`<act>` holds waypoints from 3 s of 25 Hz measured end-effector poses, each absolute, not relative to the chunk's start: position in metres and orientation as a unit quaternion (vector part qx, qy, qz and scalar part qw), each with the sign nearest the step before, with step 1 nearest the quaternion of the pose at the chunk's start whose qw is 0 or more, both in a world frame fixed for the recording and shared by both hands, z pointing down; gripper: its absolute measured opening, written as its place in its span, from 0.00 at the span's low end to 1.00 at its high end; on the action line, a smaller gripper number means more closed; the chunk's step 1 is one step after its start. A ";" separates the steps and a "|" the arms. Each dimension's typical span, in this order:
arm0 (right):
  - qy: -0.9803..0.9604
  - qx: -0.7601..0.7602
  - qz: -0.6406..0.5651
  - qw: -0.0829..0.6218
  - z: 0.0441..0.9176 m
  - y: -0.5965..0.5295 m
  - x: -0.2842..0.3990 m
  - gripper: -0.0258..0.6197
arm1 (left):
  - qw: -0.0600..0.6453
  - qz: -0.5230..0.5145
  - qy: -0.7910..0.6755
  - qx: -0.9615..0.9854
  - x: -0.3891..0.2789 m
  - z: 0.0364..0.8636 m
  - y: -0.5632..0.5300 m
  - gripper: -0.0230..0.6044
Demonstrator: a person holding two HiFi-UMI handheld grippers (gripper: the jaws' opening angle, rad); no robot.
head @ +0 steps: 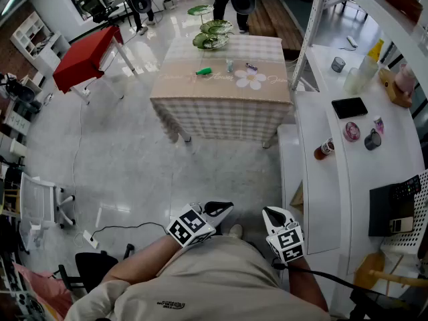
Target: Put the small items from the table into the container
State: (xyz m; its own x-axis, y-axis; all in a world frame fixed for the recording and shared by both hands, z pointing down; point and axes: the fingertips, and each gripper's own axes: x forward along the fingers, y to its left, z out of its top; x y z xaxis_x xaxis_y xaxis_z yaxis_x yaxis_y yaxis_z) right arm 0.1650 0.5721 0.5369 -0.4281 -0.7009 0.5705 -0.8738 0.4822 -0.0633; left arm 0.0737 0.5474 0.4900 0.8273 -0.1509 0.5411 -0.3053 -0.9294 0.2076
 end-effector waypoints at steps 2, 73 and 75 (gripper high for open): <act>-0.826 0.477 0.176 0.243 0.536 0.558 0.161 0.06 | 0.149 0.260 -0.123 0.946 0.071 0.490 0.535 0.05; -0.790 0.007 -0.107 0.604 0.669 -0.229 0.009 0.28 | 0.269 0.140 -0.499 0.812 -0.143 0.478 -0.032 0.05; -0.803 0.012 -0.102 0.587 0.643 -0.224 0.006 0.28 | 0.265 0.141 -0.492 0.817 -0.135 0.478 -0.039 0.05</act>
State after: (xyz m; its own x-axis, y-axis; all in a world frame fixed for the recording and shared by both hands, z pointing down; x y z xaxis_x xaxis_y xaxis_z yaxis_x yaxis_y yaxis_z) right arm 0.0061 -0.2243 0.6425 -0.3097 -0.1397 0.9405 0.0999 0.9789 0.1783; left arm -0.1348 -0.0388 0.4778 0.4761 -0.7289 0.4920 -0.8789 -0.3754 0.2942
